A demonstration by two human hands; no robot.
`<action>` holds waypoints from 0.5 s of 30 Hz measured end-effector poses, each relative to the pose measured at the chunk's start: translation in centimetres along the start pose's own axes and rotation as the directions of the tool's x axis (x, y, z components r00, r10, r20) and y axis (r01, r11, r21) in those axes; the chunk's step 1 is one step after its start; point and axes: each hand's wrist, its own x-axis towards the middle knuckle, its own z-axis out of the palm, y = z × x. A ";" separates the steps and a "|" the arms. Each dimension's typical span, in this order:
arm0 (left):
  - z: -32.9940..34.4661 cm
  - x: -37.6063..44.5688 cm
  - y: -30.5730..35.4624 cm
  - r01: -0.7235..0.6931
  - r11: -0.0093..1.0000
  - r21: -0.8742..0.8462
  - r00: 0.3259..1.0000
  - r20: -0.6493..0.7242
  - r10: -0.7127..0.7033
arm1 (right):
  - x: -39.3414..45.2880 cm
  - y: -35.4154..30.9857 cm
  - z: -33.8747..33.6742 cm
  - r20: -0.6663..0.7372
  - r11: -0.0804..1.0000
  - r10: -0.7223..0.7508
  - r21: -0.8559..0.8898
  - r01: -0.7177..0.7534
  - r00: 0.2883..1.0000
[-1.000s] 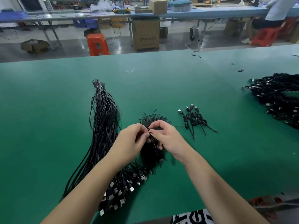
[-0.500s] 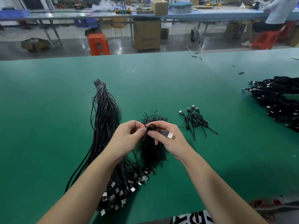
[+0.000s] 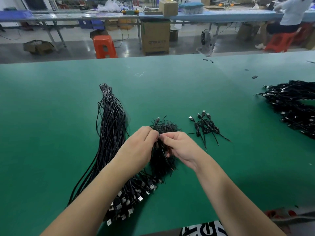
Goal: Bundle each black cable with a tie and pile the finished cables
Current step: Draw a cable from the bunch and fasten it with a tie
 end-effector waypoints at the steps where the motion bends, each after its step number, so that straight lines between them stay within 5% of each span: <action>1: 0.0 0.0 0.0 0.023 1.000 -0.012 1.000 -0.012 -0.023 | 0.0 0.0 0.1 0.005 0.999 0.008 0.034 -0.009 1.000; 3: -0.1 0.1 0.2 0.094 0.994 -0.054 0.995 -0.039 -0.096 | -0.1 -0.2 0.2 0.018 0.995 0.010 0.095 -0.012 1.000; 9: -0.5 0.0 0.5 0.183 0.964 -0.192 0.976 -0.083 -0.202 | -0.2 -0.4 0.0 0.041 0.986 -0.115 -0.117 0.119 0.993; 15: -0.2 -0.2 0.6 0.162 0.948 -0.275 0.967 -0.147 -0.208 | -0.4 -0.1 -0.4 0.073 0.994 -0.042 0.108 0.034 0.996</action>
